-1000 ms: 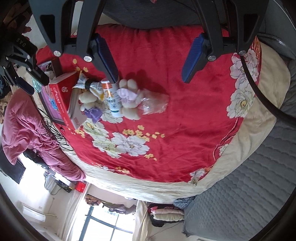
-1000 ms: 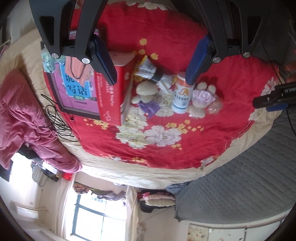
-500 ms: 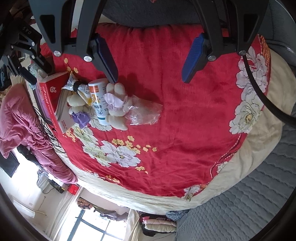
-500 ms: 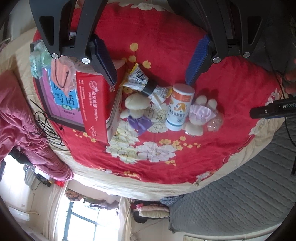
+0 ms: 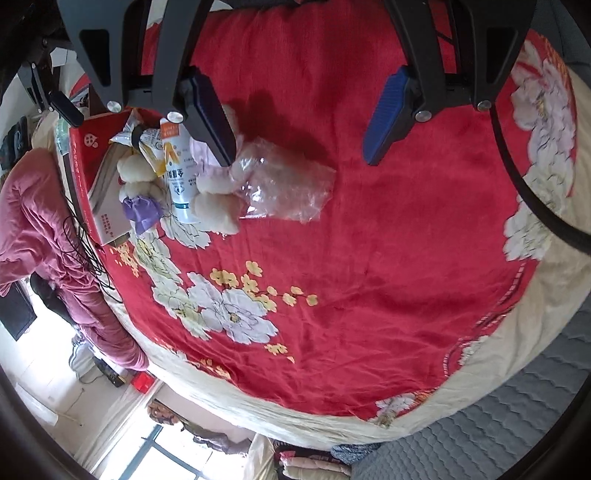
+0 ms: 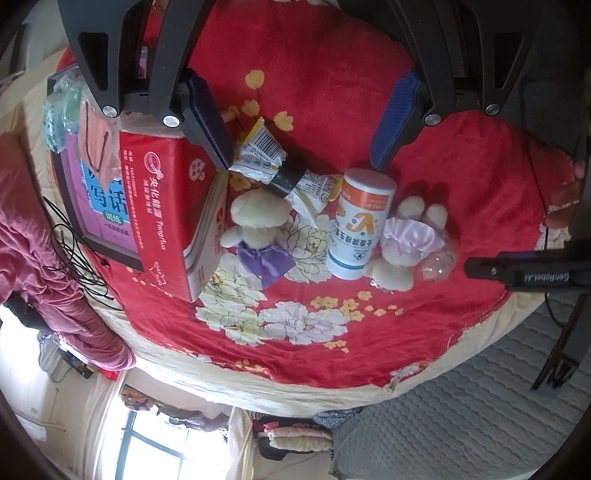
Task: Organize soft objects
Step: 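Grasp the clear plastic bag with the left tool while the right tool grasps the banded white packet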
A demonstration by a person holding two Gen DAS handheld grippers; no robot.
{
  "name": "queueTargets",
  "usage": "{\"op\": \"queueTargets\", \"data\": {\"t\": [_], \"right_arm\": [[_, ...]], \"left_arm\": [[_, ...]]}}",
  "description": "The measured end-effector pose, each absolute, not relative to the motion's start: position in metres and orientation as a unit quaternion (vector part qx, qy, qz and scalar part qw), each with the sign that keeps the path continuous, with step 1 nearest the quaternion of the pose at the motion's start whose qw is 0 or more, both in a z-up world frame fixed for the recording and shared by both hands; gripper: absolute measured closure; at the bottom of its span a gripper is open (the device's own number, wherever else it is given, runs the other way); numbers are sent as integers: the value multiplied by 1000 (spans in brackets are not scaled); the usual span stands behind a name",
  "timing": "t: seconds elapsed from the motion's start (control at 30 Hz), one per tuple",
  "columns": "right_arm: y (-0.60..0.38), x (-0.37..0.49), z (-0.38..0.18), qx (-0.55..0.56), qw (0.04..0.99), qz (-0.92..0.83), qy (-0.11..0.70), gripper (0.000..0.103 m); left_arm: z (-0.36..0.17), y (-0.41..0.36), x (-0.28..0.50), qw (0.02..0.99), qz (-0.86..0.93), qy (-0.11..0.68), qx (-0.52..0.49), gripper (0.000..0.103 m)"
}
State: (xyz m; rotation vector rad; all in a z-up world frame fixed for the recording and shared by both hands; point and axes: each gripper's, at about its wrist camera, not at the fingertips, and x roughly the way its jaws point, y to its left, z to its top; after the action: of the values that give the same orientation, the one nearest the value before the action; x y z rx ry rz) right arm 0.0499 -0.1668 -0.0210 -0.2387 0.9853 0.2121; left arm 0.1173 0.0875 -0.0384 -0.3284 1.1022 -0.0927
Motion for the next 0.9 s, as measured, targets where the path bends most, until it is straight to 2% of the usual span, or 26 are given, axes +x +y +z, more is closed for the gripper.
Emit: {"op": "queueTargets", "data": {"t": [0.6,0.8,0.9], "right_arm": [[-155,85,-78,-215,837,83,496,26],[-152,90,-90,-251,836,72,483,26],[-148,91,-96,-277,832,68,476,30]], "left_arm": [[-76,80,156,821,-54,548,-150,33],[-87,80,162,815,-53,556,-155,33],[-92,81,163,813,-55,556,-161,33]]}}
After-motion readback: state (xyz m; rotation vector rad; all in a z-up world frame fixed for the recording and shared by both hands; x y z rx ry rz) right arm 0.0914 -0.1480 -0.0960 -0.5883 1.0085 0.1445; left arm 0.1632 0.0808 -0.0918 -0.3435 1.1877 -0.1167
